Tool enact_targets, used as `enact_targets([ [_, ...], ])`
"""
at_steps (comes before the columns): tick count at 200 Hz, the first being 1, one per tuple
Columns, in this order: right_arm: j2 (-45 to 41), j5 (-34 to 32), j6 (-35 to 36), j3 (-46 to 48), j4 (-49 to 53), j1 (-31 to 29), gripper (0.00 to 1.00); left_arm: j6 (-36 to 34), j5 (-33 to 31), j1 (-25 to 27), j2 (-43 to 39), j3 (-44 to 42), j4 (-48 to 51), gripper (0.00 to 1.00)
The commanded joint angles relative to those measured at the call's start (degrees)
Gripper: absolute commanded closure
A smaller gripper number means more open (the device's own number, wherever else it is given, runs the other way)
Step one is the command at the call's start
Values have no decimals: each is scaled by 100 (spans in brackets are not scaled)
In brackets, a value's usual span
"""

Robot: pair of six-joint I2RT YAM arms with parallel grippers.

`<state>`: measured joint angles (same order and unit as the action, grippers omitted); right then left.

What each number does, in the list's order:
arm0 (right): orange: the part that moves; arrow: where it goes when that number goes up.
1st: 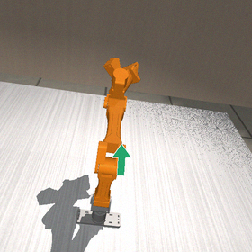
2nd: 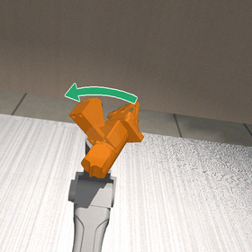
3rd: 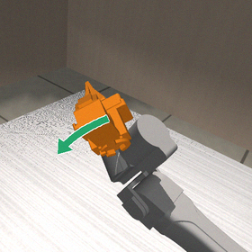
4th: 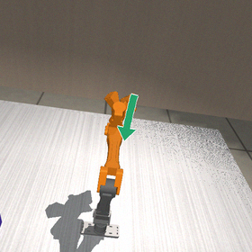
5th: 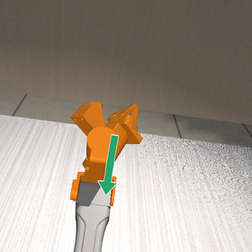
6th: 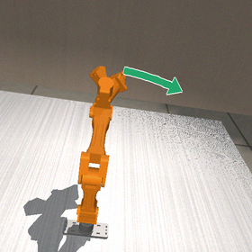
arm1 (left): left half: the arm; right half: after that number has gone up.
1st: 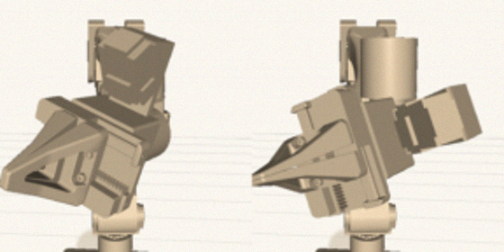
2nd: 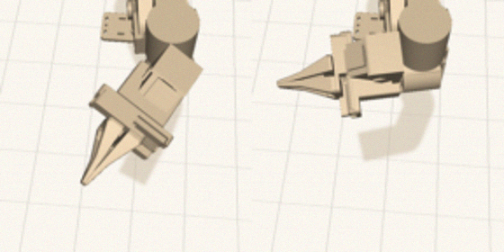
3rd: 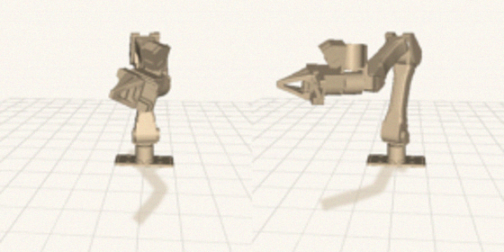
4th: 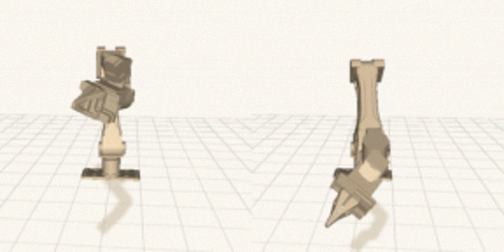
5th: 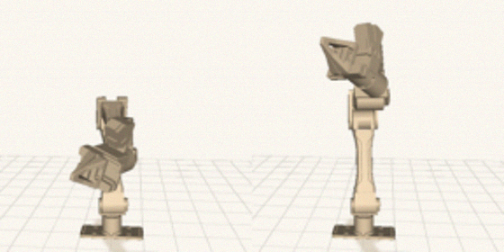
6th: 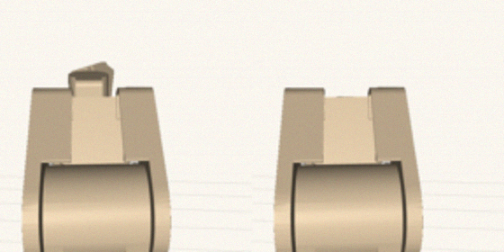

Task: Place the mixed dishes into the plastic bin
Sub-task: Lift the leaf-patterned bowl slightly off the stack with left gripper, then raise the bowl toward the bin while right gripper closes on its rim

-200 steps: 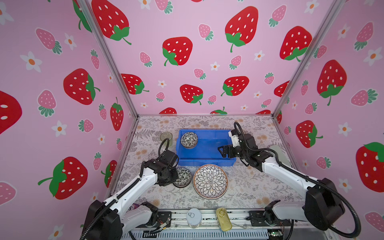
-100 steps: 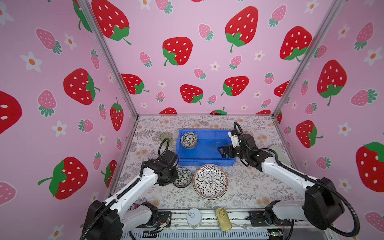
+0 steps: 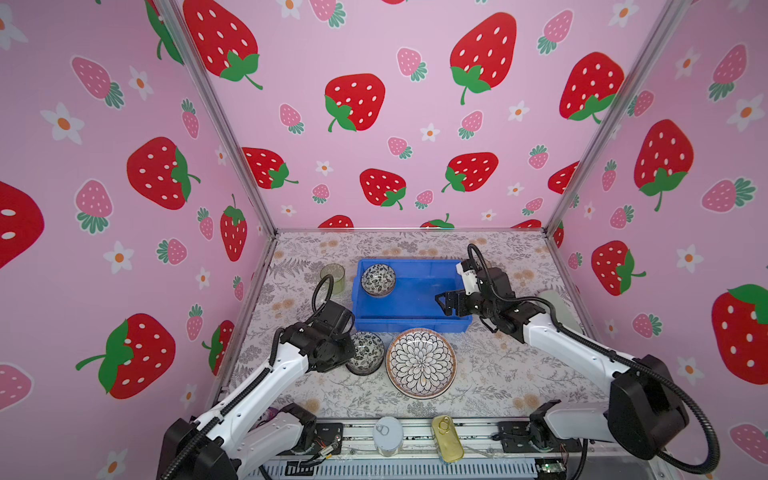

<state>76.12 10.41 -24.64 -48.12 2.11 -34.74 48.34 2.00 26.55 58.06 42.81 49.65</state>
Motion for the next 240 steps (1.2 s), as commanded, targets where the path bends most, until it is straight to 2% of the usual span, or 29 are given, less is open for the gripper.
enact_targets([
  [1,-120,128,-23,0,-78,23,5,196,112,26,-213,54,-98,100],
  [67,23,629,-39,-315,242,22,7,170,379,24,-498,217,44,100],
  [126,187,1260,-247,-832,722,7,12,3,513,121,-378,939,114,100],
  [209,283,1168,-300,-1697,1609,-298,23,-289,99,429,663,1996,-329,100],
  [240,461,1024,-286,-2033,1837,-520,31,-417,-8,563,1140,2353,-398,100],
])
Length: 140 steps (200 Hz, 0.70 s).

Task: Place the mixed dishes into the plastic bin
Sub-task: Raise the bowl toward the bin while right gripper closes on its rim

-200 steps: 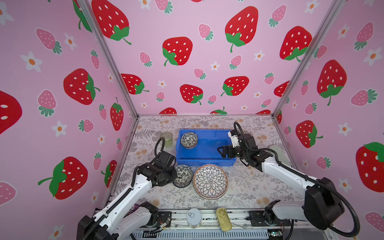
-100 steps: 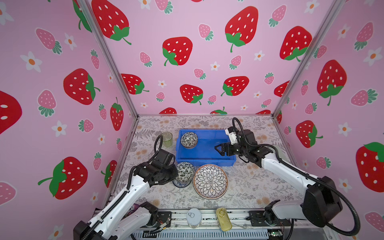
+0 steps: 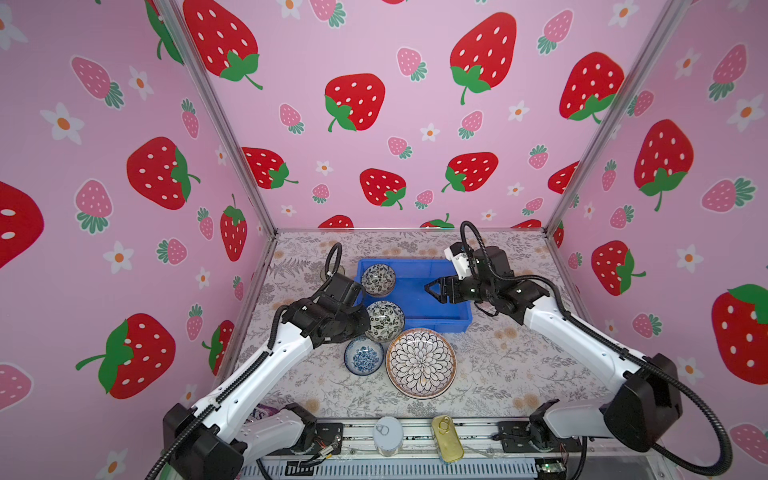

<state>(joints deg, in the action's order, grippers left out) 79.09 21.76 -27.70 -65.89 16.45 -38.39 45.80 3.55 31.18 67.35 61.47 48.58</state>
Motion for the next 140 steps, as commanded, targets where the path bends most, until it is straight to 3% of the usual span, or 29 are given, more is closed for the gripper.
enact_targets([
  [1,166,-119,20,-266,416,-166,31,-170,-167,108,223,500,-293,100],
  [140,556,-1087,-133,-539,980,-616,38,-796,-67,307,2017,2017,-245,100],
])
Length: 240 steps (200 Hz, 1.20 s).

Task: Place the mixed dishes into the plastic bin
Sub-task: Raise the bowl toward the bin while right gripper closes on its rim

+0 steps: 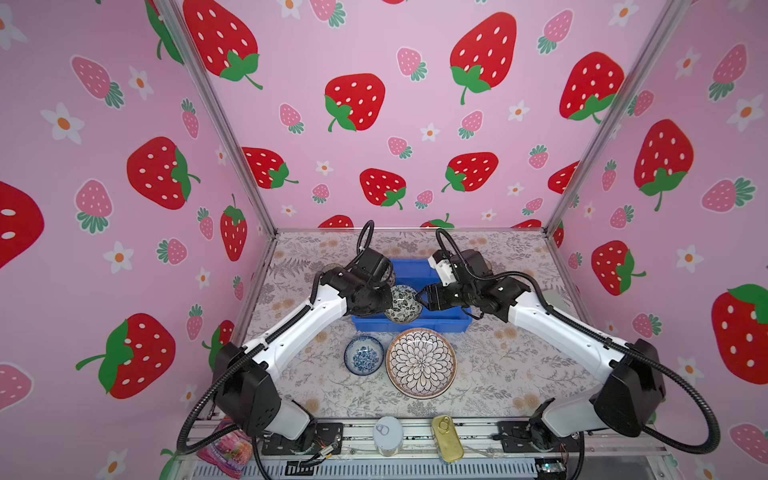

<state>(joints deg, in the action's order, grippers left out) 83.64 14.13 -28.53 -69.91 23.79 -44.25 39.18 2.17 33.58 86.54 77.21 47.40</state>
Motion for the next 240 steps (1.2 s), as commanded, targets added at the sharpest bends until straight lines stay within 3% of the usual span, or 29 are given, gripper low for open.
enact_targets([
  [1,105,-332,-53,-137,252,-31,38,-136,76,68,108,448,-126,100],
  [70,436,-685,-8,-286,403,-29,48,-99,151,190,307,593,-240,100],
  [108,573,-675,52,-326,340,-27,64,-29,101,260,285,524,-259,100],
  [157,663,-644,119,-350,319,-23,76,41,90,325,269,480,-289,100],
  [200,663,-625,146,-333,310,-22,100,86,114,359,292,448,-318,100],
  [230,619,-613,138,-328,291,-18,100,108,66,368,246,453,-288,100],
  [240,624,-613,129,-339,289,-13,100,132,4,368,207,435,-247,95],
])
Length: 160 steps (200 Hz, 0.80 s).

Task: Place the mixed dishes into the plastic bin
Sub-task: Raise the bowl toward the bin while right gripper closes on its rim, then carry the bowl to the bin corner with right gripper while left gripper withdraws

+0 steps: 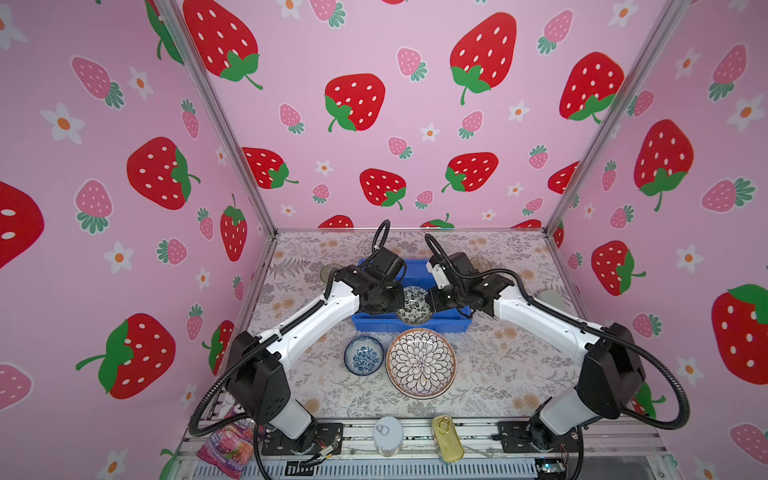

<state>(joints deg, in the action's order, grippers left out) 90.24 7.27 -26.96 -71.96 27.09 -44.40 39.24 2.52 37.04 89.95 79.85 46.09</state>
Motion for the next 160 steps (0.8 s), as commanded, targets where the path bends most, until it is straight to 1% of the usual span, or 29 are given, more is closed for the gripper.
enact_targets([
  [1,-34,73,-24,-133,-39,11,100,127,-36,23,-144,171,-104,93],
  [3,-39,69,-21,-140,-42,13,100,136,-47,23,-162,171,-90,89],
  [12,-34,72,-13,-175,-38,26,100,136,-102,22,-238,132,-58,83],
  [26,17,80,-2,-253,-20,53,100,158,-219,24,-427,31,-21,68],
  [38,91,82,23,-383,19,66,100,185,-369,20,-645,-85,20,48],
  [56,264,73,92,-635,121,65,100,241,-648,-12,-1016,-260,125,25],
  [70,444,25,116,-885,210,69,100,311,-847,-73,-1320,-413,219,12],
  [81,593,-82,76,-1108,285,77,100,367,-973,-144,-1567,-547,306,4],
  [92,761,-117,28,-1316,305,73,100,399,-1050,-244,-1833,-697,392,0],
  [160,2010,-173,-124,-2878,321,87,100,679,-1387,-1024,-3579,-1597,1250,1],
])
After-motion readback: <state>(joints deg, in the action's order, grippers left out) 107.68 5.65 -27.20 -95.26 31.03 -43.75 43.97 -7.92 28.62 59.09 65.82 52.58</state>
